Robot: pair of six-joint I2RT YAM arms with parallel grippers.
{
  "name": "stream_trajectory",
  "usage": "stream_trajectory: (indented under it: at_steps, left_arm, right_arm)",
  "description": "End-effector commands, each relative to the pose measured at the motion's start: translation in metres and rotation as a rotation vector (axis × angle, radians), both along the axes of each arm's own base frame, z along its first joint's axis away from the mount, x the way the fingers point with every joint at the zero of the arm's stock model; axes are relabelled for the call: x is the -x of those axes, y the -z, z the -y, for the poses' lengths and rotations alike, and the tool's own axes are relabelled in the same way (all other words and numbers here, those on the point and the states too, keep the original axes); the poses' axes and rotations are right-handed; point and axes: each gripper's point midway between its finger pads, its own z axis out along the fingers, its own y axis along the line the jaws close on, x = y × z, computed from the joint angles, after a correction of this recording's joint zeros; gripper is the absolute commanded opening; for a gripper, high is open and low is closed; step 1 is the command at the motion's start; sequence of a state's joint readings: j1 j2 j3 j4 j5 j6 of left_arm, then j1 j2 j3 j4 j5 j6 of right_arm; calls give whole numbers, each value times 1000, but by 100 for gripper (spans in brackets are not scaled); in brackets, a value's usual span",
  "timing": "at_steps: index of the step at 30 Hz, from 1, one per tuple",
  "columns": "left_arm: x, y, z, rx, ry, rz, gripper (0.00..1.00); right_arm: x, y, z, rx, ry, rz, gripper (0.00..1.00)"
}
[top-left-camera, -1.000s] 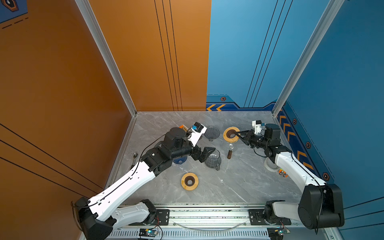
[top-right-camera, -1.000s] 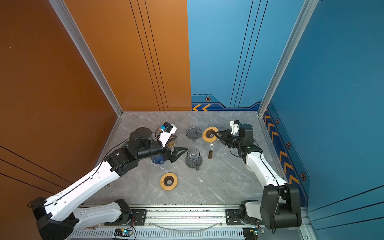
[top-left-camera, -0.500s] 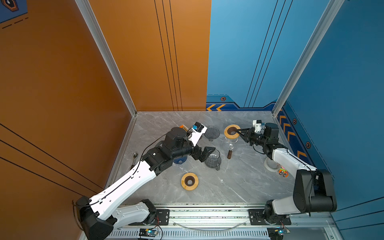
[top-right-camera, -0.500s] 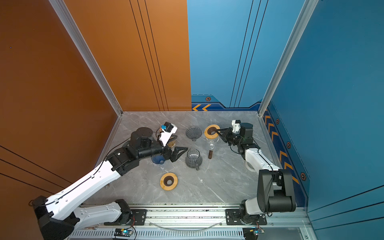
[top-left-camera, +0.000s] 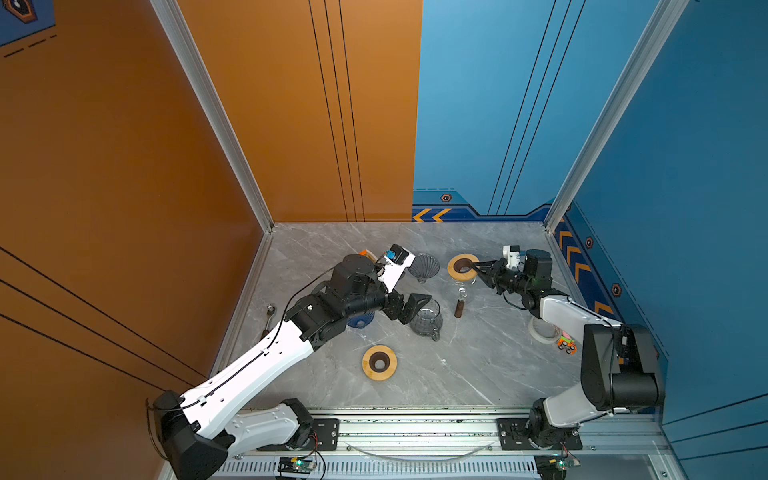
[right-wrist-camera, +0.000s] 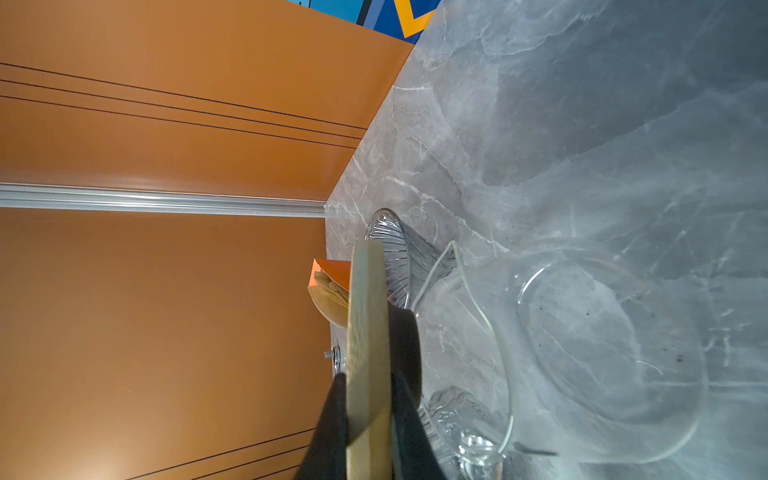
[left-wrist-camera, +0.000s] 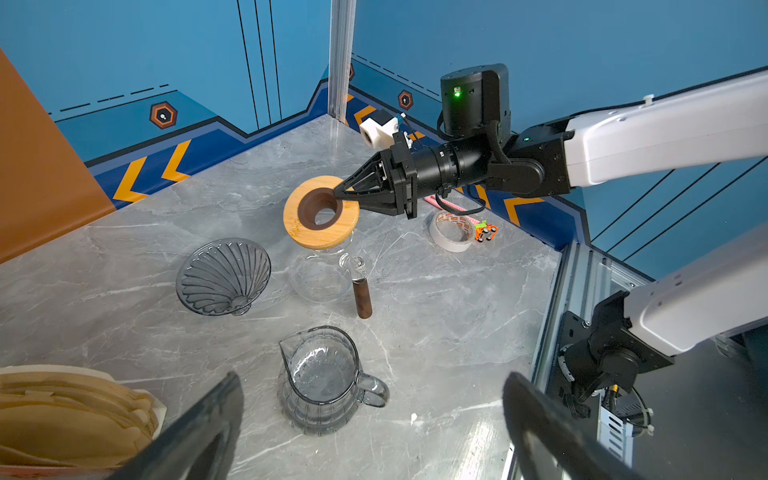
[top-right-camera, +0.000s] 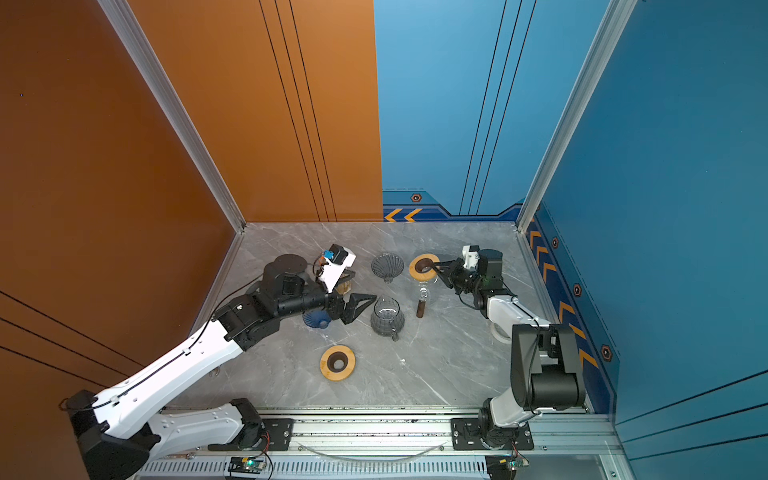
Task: Place the coffee filter in the dripper
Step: 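Carry the wooden ring farther from the robot over the clear glass carafe, then lower the wooden ring onto the carafe top and open the right gripper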
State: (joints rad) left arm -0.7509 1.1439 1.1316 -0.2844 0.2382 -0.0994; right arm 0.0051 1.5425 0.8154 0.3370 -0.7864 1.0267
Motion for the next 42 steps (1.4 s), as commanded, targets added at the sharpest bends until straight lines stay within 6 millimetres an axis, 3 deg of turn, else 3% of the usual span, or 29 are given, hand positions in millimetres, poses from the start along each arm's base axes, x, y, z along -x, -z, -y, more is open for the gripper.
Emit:
stream_trajectory:
  at_steps: [1,23,42]
  left_arm:
    - [-3,-2,-1,-3,-15,-4,98]
    - [-3,-3,-2,-2,-16,-1,98]
    - [-3,-5,-3,-1,-19,4,98]
  right_arm:
    - [-2,-1,1,-20,-9,23,13]
    - [3,27,7,-25,1,-30,17]
    - [11,32,18,-20,16,-41,25]
